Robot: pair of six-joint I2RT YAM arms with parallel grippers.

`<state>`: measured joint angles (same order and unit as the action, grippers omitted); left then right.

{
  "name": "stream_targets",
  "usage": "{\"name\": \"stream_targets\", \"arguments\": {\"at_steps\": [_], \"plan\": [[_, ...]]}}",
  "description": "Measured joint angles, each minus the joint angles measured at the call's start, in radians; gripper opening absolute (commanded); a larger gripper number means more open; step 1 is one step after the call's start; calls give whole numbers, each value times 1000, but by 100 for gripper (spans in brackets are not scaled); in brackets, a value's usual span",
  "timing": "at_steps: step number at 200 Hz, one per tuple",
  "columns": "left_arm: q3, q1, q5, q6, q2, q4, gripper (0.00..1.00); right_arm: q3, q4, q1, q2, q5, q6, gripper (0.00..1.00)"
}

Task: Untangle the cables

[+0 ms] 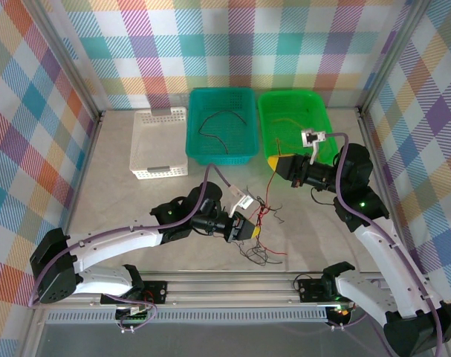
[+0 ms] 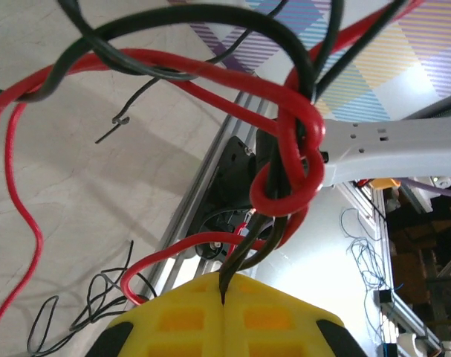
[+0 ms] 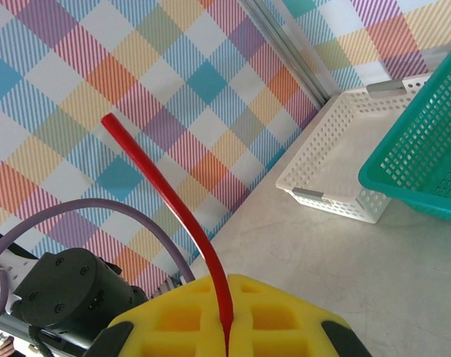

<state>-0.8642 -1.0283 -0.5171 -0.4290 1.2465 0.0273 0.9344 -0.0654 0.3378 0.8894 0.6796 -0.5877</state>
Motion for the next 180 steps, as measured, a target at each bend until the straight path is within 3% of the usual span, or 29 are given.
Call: {"name": "stream_targets", "arguments": {"at_steps": [11, 40, 66, 97, 125, 158, 180], "plan": [[0, 0, 10, 0, -2, 3, 0, 0, -14, 2, 1, -21, 1, 0], [2, -1, 41, -5, -27, 20, 0, 0, -100, 2, 39, -86, 27, 45], [18, 10, 60, -41, -60, 18, 0, -61, -138, 2, 52, -82, 52, 61], [57, 63, 61, -103, -76, 20, 0, -188, -157, 2, -66, -76, 71, 66], [63, 96, 70, -134, -81, 24, 0, -248, -179, 3, -209, -72, 79, 63], [63, 108, 70, -151, -112, 23, 0, -292, -166, 14, -232, -66, 45, 61], [63, 111, 64, -159, -119, 18, 0, -375, -146, 92, -214, -94, 6, 58]]}}
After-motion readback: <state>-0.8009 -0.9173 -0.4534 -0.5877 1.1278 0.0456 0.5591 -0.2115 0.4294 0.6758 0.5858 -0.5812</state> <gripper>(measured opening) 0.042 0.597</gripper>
